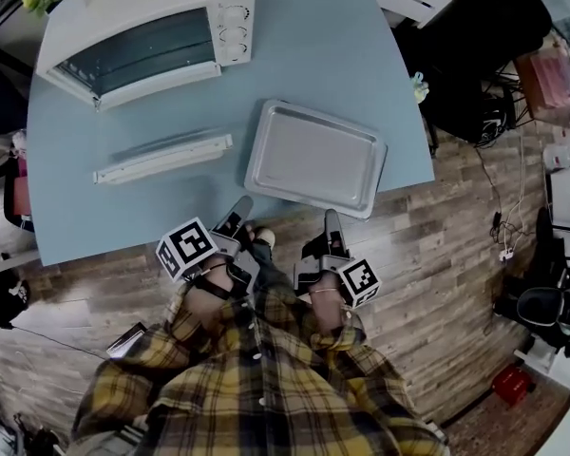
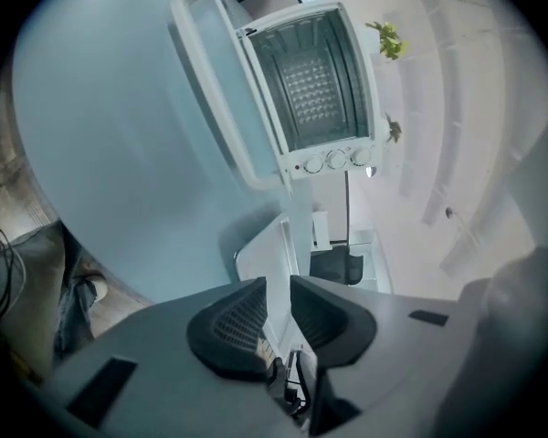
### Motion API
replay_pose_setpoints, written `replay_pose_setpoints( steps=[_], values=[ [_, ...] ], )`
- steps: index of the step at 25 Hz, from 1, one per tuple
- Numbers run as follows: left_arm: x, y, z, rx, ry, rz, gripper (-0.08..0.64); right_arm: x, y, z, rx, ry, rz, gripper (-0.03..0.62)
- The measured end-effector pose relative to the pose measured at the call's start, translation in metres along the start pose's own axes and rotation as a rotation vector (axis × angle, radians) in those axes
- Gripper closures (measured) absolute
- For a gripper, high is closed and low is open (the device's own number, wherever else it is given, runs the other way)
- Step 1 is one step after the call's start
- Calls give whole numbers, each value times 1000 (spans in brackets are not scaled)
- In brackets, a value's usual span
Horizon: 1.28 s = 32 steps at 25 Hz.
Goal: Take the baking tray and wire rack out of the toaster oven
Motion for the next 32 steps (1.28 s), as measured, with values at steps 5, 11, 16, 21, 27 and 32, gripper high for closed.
replay_pose_setpoints(
  steps=[5,11,16,21,27,32],
  values=[
    [29,21,26,-89,-61,40,489,-11,0,-56,115,155,-93,460],
    [94,57,70,-202,-259,134,480,-47,-26,-153,330,520,-171,460],
    [149,103,95,-251,-535,249,454,-104,-51,-225,472,813,-200,460],
    [190,146,104,-231,-795,341,456,-165,-64,-277,624,1121,-216,462],
    [214,187,99,-139,-1052,406,474,-215,-66,-295,697,1268,-245,489],
    [216,197,87,-65,-1098,425,523,-224,-64,-289,690,1280,-255,563]
  ],
)
Point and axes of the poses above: the fingertips, and each gripper's own axes: y backward along the fingers, z to its right, x out of its top, the point moved 7 cm from there along y, backward along the fingers, and after that the axes turned 3 degrees about -y, right-handed, at the moved point
